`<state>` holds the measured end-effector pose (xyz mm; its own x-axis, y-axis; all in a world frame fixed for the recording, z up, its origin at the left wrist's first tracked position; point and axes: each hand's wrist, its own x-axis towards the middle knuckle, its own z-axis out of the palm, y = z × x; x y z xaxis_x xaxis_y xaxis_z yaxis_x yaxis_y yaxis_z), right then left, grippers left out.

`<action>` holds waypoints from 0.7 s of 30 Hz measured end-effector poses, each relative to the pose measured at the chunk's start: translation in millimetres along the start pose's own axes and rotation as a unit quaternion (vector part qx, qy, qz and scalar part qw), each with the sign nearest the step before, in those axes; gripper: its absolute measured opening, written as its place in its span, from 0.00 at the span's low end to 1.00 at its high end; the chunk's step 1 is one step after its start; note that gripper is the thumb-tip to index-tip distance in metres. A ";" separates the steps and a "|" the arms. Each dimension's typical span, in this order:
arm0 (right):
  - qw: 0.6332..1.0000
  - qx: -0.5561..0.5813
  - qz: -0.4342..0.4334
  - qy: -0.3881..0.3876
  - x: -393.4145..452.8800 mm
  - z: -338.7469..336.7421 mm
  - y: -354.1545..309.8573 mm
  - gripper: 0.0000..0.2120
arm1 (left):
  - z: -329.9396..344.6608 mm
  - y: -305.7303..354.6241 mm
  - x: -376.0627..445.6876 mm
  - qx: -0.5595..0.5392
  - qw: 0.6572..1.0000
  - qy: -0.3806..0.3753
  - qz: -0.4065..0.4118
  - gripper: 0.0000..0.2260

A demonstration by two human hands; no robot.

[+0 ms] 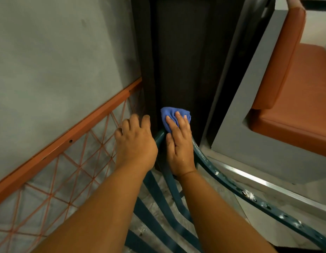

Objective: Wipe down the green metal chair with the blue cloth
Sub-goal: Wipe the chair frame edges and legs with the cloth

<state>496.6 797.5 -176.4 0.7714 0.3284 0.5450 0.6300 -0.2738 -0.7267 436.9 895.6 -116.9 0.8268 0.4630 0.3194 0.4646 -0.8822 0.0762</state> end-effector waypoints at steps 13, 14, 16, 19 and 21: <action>0.926 -0.065 0.372 -0.017 -11.9 -12.8 42.2 0.23 | -6.2 -0.6 -0.3 0.004 0.999 -0.035 0.003 0.31; 0.913 -0.060 0.403 -0.015 -14.6 -14.1 42.9 0.22 | -5.7 -0.7 -0.3 0.004 0.999 -0.035 0.009 0.31; 0.917 -0.015 0.399 0.009 -6.6 -13.4 32.8 0.21 | -4.6 -2.6 0.3 -0.006 0.999 -0.031 0.027 0.30; 0.963 0.064 0.259 0.039 8.6 -6.5 8.6 0.21 | -3.0 -4.9 1.0 -0.054 0.997 -0.010 0.056 0.24; 0.981 0.079 0.176 0.017 12.3 -3.1 4.6 0.23 | -2.8 -5.3 2.3 -0.090 0.993 -0.010 0.080 0.19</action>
<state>509.3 797.5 -171.7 0.9429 0.2080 0.2602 0.3044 -0.2207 -0.9266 435.4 901.1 -114.0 0.8923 0.3166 0.3218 0.2652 -0.9445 0.1939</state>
